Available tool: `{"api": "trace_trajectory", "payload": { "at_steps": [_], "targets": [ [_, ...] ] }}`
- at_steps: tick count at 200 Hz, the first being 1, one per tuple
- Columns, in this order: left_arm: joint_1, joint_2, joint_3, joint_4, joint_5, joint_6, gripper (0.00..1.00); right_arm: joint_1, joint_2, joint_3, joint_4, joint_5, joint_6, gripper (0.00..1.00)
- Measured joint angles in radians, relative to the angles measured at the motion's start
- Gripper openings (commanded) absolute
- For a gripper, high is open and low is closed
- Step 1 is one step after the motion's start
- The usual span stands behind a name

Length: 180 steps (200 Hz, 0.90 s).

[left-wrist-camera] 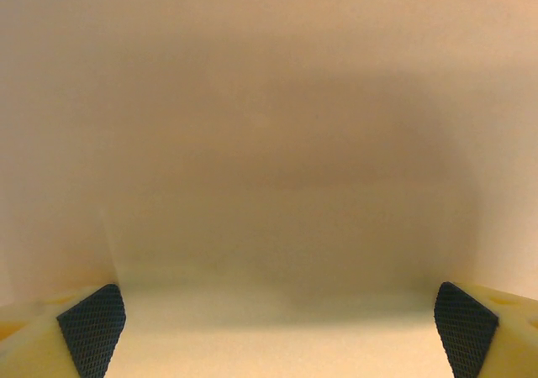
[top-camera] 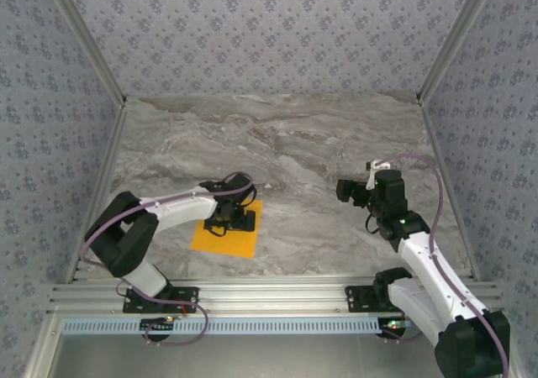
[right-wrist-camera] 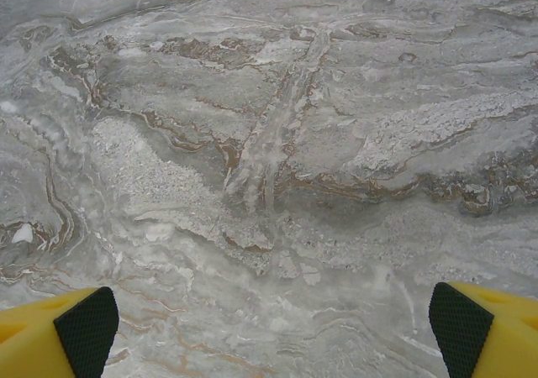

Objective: Fold a paper plane with a square sheet of paper (fold left side to right side)
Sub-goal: Move the square sheet of paper to the center of the table.

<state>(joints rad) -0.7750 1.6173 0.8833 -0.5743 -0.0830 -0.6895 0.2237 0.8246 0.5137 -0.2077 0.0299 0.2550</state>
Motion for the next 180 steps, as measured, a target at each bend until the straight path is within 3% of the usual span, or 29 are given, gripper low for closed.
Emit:
{"api": "trace_trajectory", "payload": {
  "at_steps": [64, 104, 144, 180],
  "targets": [
    [-0.039, 0.208, 0.249, -0.016, -0.014, 0.024, 0.98, 0.006, 0.0, 0.0, -0.002, -0.002, 0.0, 1.0],
    [-0.054, 0.288, 0.371, 0.012, 0.037, 0.045, 0.98, 0.019, 0.038, 0.013, -0.007, -0.031, 0.005, 1.0],
    [-0.056, 0.264, 0.366, 0.059, 0.085, 0.065, 0.98, 0.09, 0.182, 0.079, -0.014, -0.06, 0.037, 1.0],
    [-0.011, 0.061, 0.232, 0.117, 0.136, 0.059, 0.93, 0.216, 0.412, 0.195, -0.013, -0.072, 0.084, 1.0]
  ]
}}
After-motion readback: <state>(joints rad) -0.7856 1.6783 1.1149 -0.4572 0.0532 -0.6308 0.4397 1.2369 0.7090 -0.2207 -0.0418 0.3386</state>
